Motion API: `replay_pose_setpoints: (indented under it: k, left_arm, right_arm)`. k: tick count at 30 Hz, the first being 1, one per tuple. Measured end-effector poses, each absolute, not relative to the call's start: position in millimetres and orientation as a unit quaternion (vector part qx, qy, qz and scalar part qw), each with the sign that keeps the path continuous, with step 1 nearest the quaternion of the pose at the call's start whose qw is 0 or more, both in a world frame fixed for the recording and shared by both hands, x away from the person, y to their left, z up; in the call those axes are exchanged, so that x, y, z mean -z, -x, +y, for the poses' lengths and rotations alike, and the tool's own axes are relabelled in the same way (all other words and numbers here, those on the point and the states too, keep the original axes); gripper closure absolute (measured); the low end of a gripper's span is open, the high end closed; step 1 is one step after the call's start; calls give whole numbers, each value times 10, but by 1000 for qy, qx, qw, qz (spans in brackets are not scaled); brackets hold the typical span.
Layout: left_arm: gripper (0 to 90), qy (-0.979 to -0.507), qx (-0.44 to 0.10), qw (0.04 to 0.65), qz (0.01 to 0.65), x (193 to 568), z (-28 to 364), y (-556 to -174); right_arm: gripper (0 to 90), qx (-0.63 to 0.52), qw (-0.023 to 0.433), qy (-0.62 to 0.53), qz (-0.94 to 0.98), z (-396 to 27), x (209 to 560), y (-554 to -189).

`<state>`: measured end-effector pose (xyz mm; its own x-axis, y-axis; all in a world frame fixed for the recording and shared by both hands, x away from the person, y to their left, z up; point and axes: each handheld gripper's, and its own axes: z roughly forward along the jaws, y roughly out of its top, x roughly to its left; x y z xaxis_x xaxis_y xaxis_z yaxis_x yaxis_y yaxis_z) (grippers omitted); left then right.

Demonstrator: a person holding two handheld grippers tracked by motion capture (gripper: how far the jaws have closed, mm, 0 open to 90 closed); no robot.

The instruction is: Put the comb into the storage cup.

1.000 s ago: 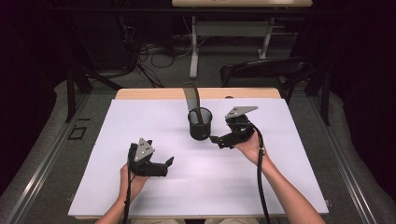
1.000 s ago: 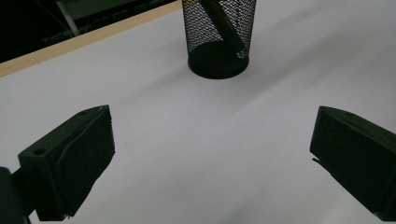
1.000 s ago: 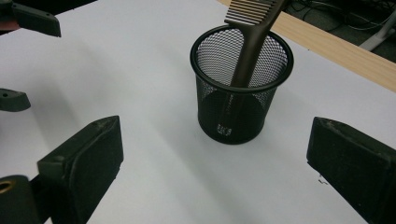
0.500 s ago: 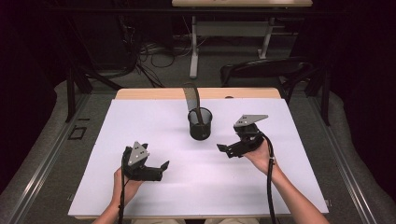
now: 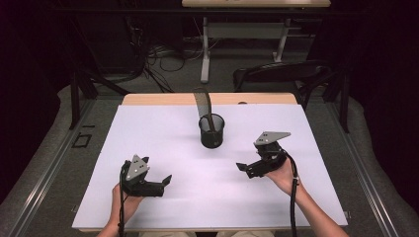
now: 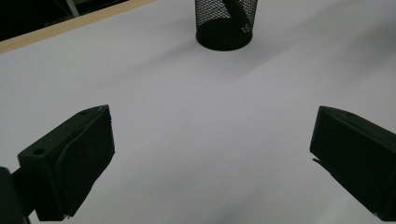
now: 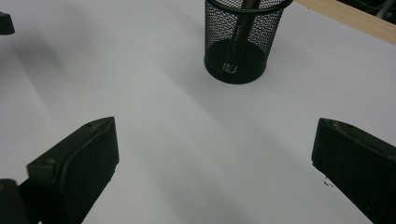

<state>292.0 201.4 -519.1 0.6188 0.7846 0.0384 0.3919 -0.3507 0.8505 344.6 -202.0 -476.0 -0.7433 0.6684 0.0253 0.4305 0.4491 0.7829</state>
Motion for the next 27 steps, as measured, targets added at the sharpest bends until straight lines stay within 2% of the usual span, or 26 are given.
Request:
replay_pose_setpoints:
  k: [27]
  left_arm:
    - [0, -796, -222, 415, 381, 5216, 2249, -2727]
  right_arm:
    - [4, -412, 161, -340, 830, -2294, 4907, -3072]
